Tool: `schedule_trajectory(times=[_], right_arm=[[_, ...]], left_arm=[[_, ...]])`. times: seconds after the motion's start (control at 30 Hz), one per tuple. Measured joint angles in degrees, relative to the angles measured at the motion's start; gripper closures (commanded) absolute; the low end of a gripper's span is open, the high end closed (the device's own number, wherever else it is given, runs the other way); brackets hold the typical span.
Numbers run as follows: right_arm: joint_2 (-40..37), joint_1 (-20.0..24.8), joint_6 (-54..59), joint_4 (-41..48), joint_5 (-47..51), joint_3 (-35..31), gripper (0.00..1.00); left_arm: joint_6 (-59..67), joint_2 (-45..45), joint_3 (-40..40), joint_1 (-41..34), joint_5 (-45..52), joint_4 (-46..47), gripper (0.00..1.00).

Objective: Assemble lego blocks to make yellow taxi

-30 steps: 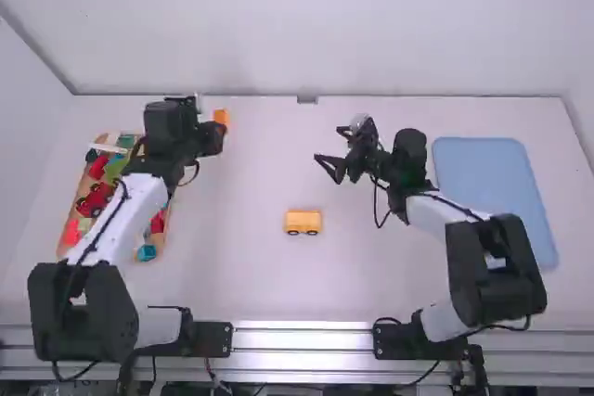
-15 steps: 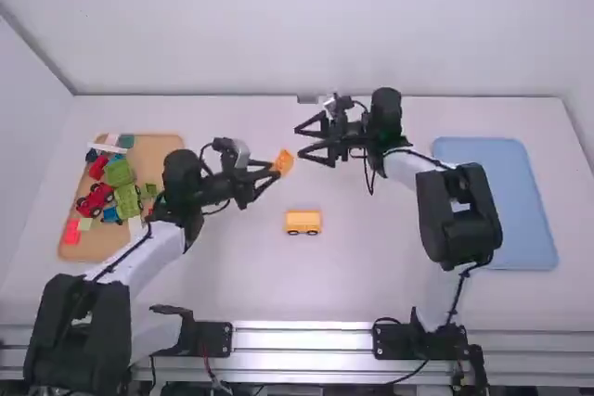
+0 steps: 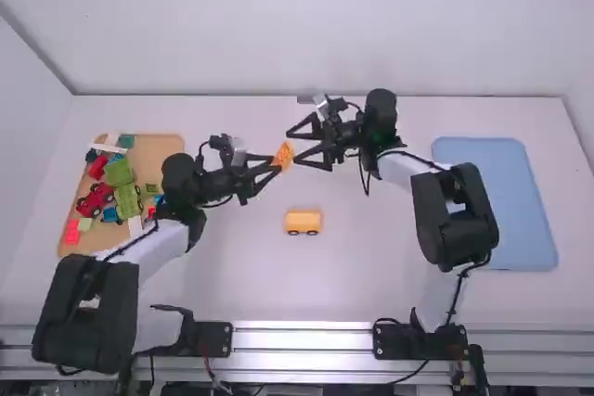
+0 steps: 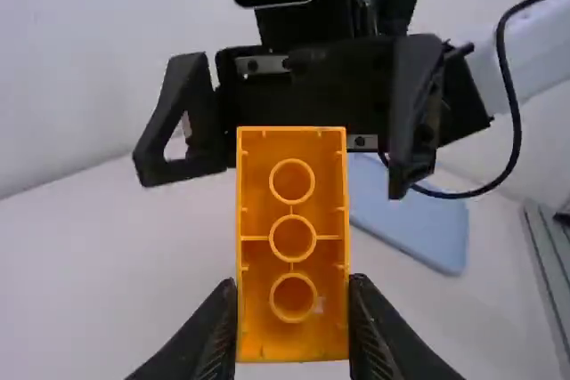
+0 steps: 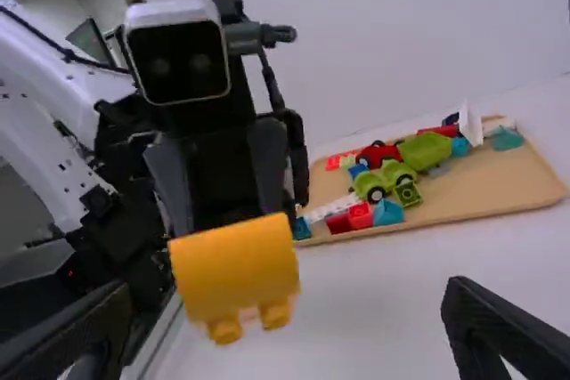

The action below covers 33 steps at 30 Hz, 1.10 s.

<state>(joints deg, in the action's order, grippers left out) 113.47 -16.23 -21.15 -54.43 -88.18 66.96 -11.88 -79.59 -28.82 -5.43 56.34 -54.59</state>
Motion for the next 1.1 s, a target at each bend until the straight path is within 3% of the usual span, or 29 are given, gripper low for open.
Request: schedule_trajectory(times=[0.33,0.7,0.97,1.1], right_arm=[[0.0,-1.9,-8.4,-12.9,0.0,0.0,0.10],[0.0,-1.9,-11.9,-14.4,0.1,0.0,0.15],[0.0,-1.9,-11.8,-14.4,0.2,0.0,0.31],[0.0,-1.3,-11.7,-14.3,0.3,0.1,0.44]], left_arm=[[-5.8,-5.9,-0.2,0.0,-0.5,-12.4,0.73],[-13.4,-13.5,-4.7,0.0,2.9,-22.9,0.75],[-15.4,-14.0,-5.3,0.1,3.5,-23.8,0.76],[-15.4,-14.1,-5.3,0.2,4.4,-23.7,0.76]])
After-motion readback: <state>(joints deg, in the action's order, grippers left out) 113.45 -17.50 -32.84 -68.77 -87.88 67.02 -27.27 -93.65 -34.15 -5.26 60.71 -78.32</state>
